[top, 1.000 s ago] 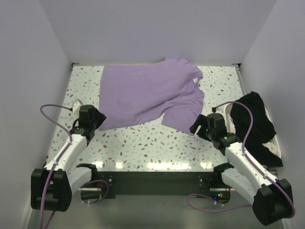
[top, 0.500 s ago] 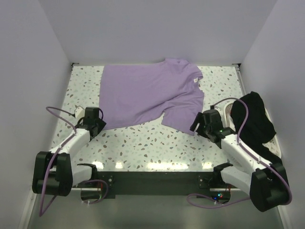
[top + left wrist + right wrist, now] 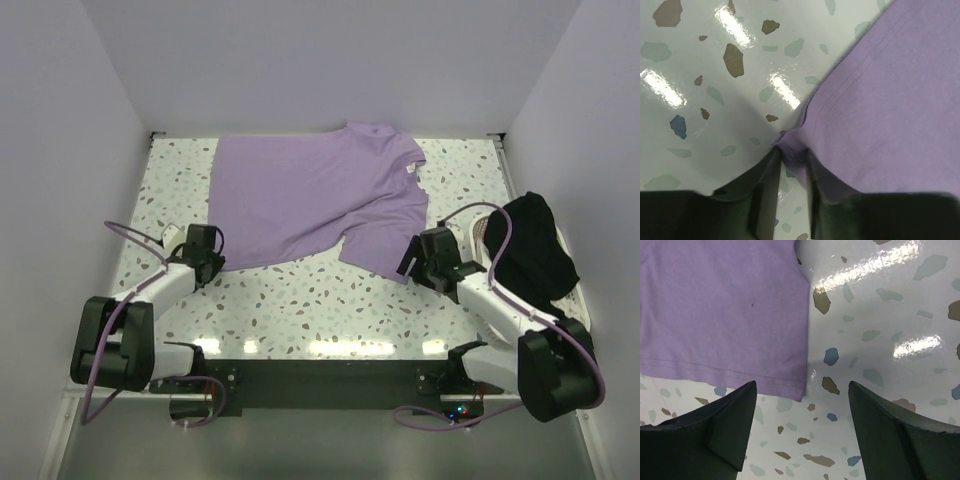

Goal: Fold and stack the t-shirts
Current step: Flatten the tshirt out

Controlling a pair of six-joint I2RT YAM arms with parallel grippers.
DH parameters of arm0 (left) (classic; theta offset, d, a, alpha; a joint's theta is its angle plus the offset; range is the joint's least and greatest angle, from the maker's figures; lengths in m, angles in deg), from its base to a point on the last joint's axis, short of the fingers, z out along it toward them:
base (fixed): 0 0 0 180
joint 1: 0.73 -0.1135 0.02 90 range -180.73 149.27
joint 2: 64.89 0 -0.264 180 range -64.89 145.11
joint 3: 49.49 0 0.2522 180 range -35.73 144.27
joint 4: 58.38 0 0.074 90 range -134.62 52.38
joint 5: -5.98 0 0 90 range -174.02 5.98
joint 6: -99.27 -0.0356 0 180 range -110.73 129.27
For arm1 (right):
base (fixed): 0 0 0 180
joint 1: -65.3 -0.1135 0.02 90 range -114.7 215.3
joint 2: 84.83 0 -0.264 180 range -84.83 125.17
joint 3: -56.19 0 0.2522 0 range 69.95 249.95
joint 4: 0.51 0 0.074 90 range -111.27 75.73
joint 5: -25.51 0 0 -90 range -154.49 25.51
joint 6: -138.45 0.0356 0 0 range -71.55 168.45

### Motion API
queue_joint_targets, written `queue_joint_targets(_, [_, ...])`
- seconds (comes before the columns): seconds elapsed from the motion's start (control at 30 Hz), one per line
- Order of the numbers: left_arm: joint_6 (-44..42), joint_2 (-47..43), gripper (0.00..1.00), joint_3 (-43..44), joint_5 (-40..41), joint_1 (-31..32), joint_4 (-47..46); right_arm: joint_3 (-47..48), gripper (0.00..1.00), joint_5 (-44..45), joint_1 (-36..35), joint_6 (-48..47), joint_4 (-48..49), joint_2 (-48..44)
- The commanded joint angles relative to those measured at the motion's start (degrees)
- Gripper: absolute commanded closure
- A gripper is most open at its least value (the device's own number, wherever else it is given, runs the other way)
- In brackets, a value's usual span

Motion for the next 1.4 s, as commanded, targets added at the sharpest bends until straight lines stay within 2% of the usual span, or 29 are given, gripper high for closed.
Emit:
queue_joint_targets(0.0, [1.2,2.4,0.75,0.2,2.5,0.4,-0.5,2.9,0.23,1.5,0.0,1.1,3.6,1.1])
queue_joint_targets(0.07, [0.9,3.1,0.82,0.2,2.8,0.4,-0.7,3.1,0.23,1.8,0.0,1.1,4.3,2.2])
queue_joint_targets(0.13, [0.6,3.3,0.94,0.3,3.2,0.4,-0.6,3.3,0.24,1.5,-0.1,1.2,4.9,3.1])
queue_joint_targets(0.2, [0.3,3.3,1.00,0.6,3.4,0.4,-0.6,3.4,0.25,0.5,0.0,1.4,5.8,4.6])
queue_joint_targets(0.33, [-0.3,3.2,1.00,1.4,3.6,0.4,-0.1,3.4,0.29,-0.1,-0.2,1.6,7.2,7.6])
queue_joint_targets(0.57, [-1.0,2.1,1.00,3.9,4.4,0.4,2.4,4.5,0.43,0.1,-2.6,2.2,9.3,15.3])
queue_joint_targets(0.67, [-1.4,1.3,1.00,4.6,5.1,0.4,3.5,5.2,0.61,0.8,-4.0,2.6,8.7,16.5])
queue_joint_targets(0.7, [-1.6,0.8,1.00,4.6,5.3,0.3,3.7,5.1,0.76,1.0,-4.1,2.6,8.0,16.3])
queue_joint_targets(0.77, [-2.2,0.3,1.00,4.6,6.2,0.3,4.2,4.9,0.91,2.3,-4.1,2.4,5.6,13.9])
queue_joint_targets(0.83, [-2.8,-0.4,1.00,4.8,7.1,0.1,4.9,4.3,1.00,3.1,-4.1,2.3,2.2,11.0])
queue_joint_targets(1.1, [-4.5,-3.9,1.00,5.2,10.2,-0.5,9.0,4.0,1.00,4.6,-4.0,2.0,-10.8,-9.0])
queue_joint_targets(1.37, [-5.7,-8.9,1.00,4.6,12.7,-0.8,14.3,5.3,1.00,2.8,-4.1,3.9,-24.0,-23.3])
